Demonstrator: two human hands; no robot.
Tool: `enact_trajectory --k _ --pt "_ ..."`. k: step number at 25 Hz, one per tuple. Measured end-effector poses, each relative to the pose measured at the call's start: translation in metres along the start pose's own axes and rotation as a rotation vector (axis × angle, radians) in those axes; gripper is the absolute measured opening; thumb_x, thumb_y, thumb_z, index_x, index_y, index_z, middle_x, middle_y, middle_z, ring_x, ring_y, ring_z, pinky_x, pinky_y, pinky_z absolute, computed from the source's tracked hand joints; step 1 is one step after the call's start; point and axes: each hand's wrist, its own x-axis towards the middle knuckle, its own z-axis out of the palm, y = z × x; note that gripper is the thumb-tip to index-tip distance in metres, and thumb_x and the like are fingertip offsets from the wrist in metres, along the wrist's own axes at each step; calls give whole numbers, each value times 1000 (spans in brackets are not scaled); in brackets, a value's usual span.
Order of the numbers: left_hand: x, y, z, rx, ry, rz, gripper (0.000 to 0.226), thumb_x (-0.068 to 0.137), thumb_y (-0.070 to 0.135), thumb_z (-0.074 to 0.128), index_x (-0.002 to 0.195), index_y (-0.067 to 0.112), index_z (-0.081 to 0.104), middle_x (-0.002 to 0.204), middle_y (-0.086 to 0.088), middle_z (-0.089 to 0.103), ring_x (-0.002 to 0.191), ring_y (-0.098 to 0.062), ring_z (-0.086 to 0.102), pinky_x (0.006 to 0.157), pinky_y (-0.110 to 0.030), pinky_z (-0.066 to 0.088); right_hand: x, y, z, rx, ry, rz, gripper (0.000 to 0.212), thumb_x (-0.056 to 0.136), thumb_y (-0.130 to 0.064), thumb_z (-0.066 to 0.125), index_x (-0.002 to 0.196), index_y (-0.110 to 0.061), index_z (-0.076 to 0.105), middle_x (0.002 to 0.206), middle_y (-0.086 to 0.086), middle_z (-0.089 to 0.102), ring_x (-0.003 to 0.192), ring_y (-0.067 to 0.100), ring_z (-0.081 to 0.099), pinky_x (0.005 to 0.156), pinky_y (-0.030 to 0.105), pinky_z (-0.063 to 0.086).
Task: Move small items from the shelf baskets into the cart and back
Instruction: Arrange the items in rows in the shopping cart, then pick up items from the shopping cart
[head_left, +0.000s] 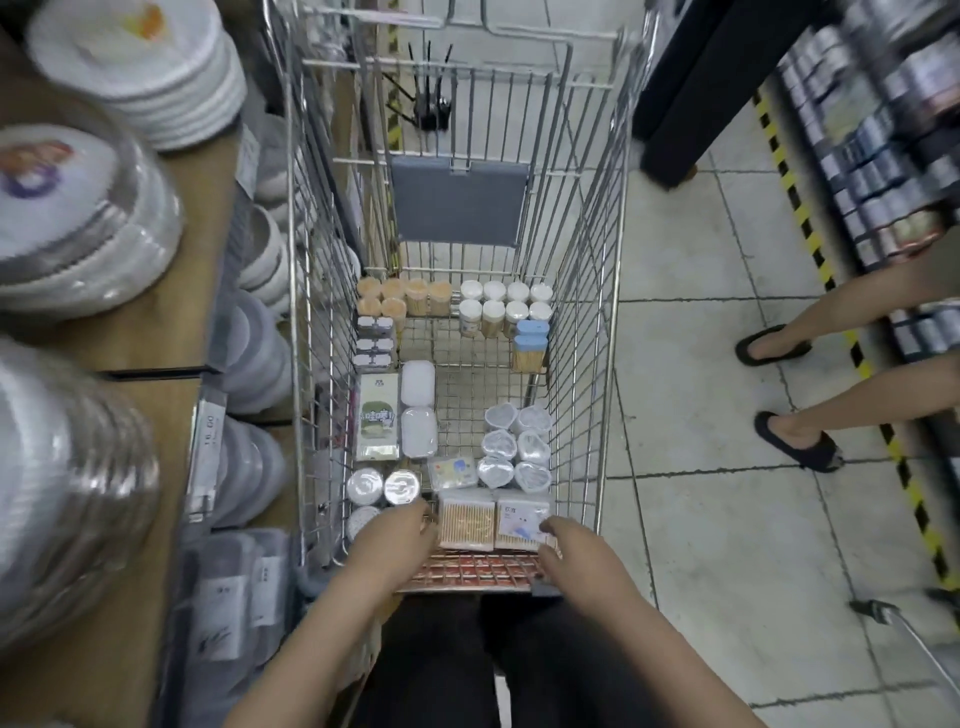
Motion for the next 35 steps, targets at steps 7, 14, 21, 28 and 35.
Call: enact_trajectory --k 7,14,21,28,35 --pt "-88 10 -39 -92 273 7 33 97 29 45 128 22 53 125 3 61 111 -15 57 89 -29 46 -49 -10 -47 -92 37 -237 36 96 -27 44 130 -17 50 132 0 55 118 16 53 94 26 41" --pt "-210 42 11 -391 704 -253 27 96 26 50 122 30 56 116 10 63 98 -4 58 76 -20 44 -63 -5 -90 -230 16 -619 34 97 -27 49 129 -20 54 129 -5 58 117 12 54 92 23 39" --pt "-356 83 167 -669 952 -671 20 94 21 56 113 20 62 111 4 64 105 -14 60 85 -22 42 -122 9 -74 -423 -178 -941 28 94 -21 52 121 -18 60 121 -2 63 112 16 57 88 25 41" --pt "-461 138 265 -760 1210 -1010 26 92 21 59 117 19 64 110 0 68 93 -10 58 75 -19 42 -213 -5 -22 -597 -395 -1269 29 96 -26 51 123 -21 57 121 -5 60 109 12 56 81 21 40" --pt "-538 195 368 -966 1363 -1253 29 95 28 53 123 23 58 109 14 62 100 -2 57 79 -13 42 -333 4 72 -743 -605 -1496 25 95 -24 52 119 -20 59 113 -5 64 107 11 60 85 21 45"
